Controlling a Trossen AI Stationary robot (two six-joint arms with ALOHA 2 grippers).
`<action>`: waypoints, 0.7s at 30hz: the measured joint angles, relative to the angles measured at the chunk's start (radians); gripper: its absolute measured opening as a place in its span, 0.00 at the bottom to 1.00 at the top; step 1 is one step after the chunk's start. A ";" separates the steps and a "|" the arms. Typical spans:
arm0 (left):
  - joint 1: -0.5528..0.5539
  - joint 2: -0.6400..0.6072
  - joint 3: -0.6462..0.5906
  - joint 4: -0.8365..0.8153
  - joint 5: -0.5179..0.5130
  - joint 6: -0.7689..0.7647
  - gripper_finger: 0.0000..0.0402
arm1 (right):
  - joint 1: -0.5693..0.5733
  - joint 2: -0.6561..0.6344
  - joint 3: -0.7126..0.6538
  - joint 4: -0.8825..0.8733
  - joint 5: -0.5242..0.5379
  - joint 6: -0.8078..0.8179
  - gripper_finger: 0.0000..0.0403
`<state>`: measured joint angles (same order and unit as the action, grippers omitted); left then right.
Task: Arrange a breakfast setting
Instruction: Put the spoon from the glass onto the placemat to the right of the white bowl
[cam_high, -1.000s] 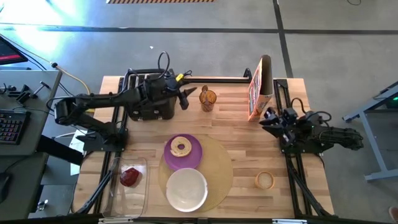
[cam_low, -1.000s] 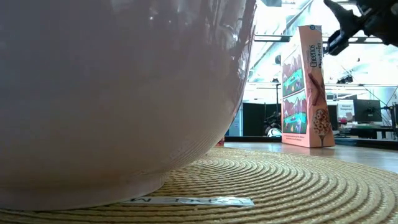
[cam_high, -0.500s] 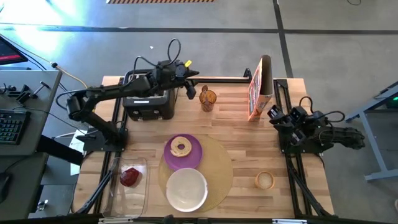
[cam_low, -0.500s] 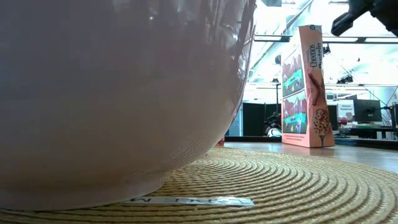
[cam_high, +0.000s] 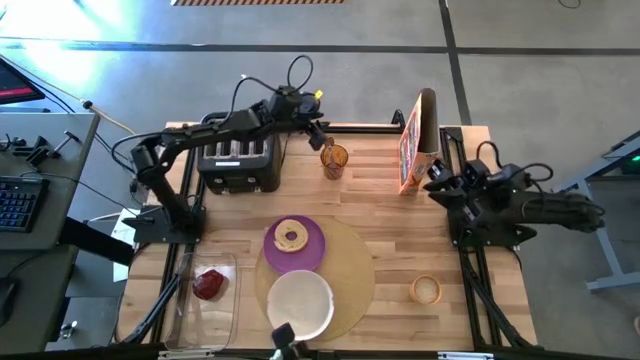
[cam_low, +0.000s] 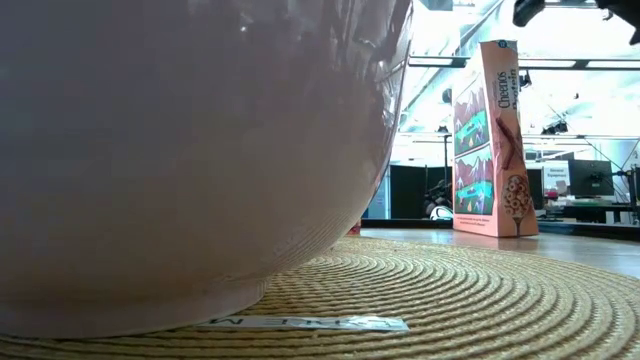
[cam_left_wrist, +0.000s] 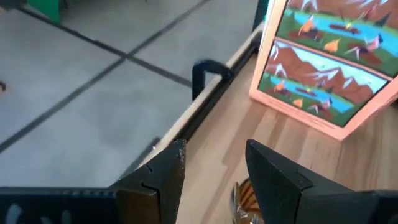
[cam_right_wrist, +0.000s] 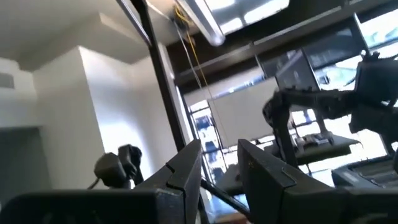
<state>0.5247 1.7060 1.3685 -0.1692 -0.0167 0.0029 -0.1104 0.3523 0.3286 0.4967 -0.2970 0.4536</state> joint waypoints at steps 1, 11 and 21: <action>0.000 0.012 0.017 -0.023 0.013 0.000 0.39 | 0.000 0.021 0.017 -0.016 0.000 -0.007 0.24; 0.001 0.105 0.082 -0.124 0.040 0.007 0.39 | 0.000 0.152 0.102 -0.053 -0.054 -0.016 0.24; 0.000 0.143 0.083 -0.152 0.048 0.002 0.39 | 0.028 0.172 0.103 -0.052 -0.055 -0.009 0.24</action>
<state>0.5251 1.8491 1.4513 -0.3214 0.0309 0.0051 -0.0829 0.5243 0.4313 0.4446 -0.3517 0.4451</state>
